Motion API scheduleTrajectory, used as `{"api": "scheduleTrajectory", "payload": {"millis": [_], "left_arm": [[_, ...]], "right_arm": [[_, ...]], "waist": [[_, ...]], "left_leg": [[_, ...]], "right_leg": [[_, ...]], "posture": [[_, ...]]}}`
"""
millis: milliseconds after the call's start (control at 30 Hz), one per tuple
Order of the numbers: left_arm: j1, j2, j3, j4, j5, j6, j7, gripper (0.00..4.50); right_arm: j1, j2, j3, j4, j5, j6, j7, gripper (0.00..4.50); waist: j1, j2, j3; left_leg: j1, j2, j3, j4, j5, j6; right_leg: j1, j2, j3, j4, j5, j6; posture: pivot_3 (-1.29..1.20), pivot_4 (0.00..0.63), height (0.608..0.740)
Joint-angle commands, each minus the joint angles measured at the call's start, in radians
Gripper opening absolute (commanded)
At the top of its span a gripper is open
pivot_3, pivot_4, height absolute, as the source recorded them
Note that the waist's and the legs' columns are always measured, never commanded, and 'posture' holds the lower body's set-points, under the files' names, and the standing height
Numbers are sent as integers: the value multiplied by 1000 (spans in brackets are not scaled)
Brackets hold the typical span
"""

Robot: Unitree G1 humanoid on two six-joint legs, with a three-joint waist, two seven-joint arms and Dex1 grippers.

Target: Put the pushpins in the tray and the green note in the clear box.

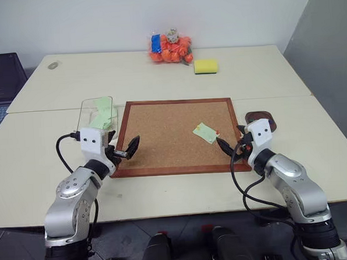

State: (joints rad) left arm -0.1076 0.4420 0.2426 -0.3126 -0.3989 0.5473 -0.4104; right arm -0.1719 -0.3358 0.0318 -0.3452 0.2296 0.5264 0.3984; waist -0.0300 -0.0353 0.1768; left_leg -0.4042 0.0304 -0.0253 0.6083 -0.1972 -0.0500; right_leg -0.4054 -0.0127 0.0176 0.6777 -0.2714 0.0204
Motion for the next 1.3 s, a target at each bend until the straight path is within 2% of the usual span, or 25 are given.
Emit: {"api": "scheduleTrajectory", "payload": {"millis": [33,300,633,767,1033,1133,1300], "left_arm": [[11,22,18,-54,-20,7,-16,4494],[39,-28,-30,-82,-8,-15,5,4494],[-10,-16,-60,-57,-52,-8,-77,4494],[-40,-11,-73,-34,-65,-5,-117,4494],[-82,43,-95,14,-83,-7,-225,4494],[-146,93,-145,78,-82,-15,-344,4494],[-222,109,-192,195,-42,-74,-414,4494]], "right_arm": [[17,-10,-13,-62,33,9,23,4500],[33,-59,-63,-42,99,-13,104,4500],[-5,-98,-94,-4,87,-22,106,4500],[-20,-76,-98,-17,93,3,73,4500],[-24,-84,-69,-28,98,-4,106,4500],[-57,-134,-31,-1,110,-10,210,4500],[-106,-144,-20,63,87,-34,225,4500]], "waist": [[0,0,0],[1,0,0],[1,0,0],[1,0,0],[0,0,0],[1,0,0],[0,0,0]], "left_leg": [[0,0,0,0,0,0],[0,0,0,0,0,0],[0,0,0,1,0,0],[0,0,0,1,0,0],[0,0,0,0,0,0],[0,0,0,1,0,0],[0,-1,0,1,0,0]], "right_leg": [[0,0,0,0,0,0],[0,0,0,0,0,0],[0,0,0,0,0,0],[0,0,0,0,0,0],[0,0,0,0,0,0],[0,0,0,0,0,0],[1,0,0,0,0,0]], "posture": [[0,150,740],[0,150,740],[0,150,740],[0,150,740],[0,150,740],[0,150,740],[0,150,740]]}}
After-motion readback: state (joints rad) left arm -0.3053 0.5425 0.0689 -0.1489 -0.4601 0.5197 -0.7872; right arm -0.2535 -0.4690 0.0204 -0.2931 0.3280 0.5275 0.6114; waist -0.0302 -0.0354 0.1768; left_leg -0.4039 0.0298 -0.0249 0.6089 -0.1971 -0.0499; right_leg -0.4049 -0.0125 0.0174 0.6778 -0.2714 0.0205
